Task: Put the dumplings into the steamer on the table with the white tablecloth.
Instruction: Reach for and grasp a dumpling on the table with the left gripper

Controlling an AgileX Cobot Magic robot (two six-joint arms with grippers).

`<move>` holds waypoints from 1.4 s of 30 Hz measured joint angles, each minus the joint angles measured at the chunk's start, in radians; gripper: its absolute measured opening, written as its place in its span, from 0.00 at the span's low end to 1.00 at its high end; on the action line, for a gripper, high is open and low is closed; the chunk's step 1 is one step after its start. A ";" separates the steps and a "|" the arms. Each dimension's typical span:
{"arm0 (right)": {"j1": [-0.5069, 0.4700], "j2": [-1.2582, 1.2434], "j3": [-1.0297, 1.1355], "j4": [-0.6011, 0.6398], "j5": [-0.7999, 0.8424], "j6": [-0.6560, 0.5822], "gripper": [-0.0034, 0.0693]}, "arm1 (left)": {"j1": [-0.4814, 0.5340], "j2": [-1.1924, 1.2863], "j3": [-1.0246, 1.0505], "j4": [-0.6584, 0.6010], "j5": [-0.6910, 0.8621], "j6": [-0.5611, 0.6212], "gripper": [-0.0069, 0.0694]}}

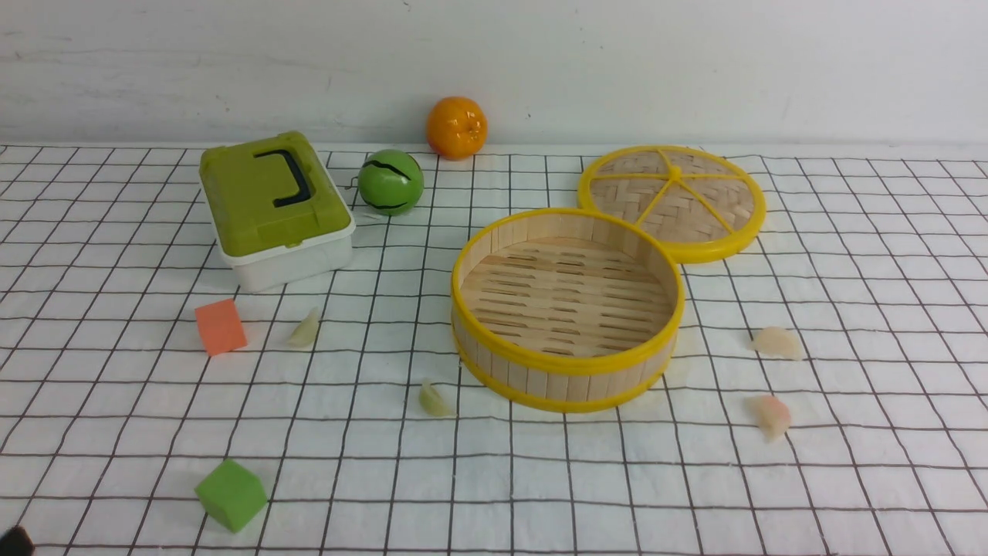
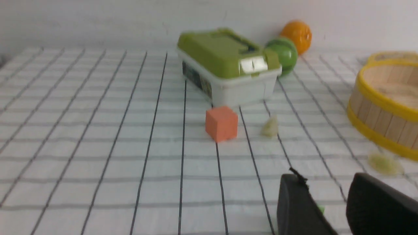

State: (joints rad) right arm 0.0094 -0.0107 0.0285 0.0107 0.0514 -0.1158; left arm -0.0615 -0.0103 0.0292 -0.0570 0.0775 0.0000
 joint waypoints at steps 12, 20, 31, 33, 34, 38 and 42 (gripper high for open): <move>0.000 0.000 0.000 -0.002 -0.643 0.196 0.38 | 0.000 0.000 0.000 -0.007 -0.439 -0.030 0.40; 0.000 0.003 -0.081 -0.004 -0.604 0.477 0.35 | 0.000 0.000 -0.082 -0.102 -0.462 -0.389 0.33; 0.000 0.304 -0.445 -0.129 0.014 0.386 0.03 | 0.000 0.453 -0.522 -0.101 -0.030 -0.364 0.07; 0.000 0.379 -0.464 -0.143 0.169 0.376 0.03 | 0.000 0.554 -0.560 -0.106 0.064 -0.363 0.07; 0.000 0.420 -0.470 -0.144 0.256 0.373 0.03 | 0.000 0.607 -0.584 -0.113 0.128 -0.360 0.07; 0.000 0.537 -0.472 -0.123 0.481 0.356 0.03 | 0.000 0.761 -0.670 -0.151 0.342 -0.316 0.07; 0.018 0.692 -0.473 0.103 0.603 0.164 0.03 | 0.000 1.015 -0.819 -0.303 0.602 -0.105 0.07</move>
State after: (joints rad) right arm 0.0271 0.6809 -0.4448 0.1141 0.6542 0.0486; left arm -0.0615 1.0049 -0.7903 -0.3596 0.6794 -0.1047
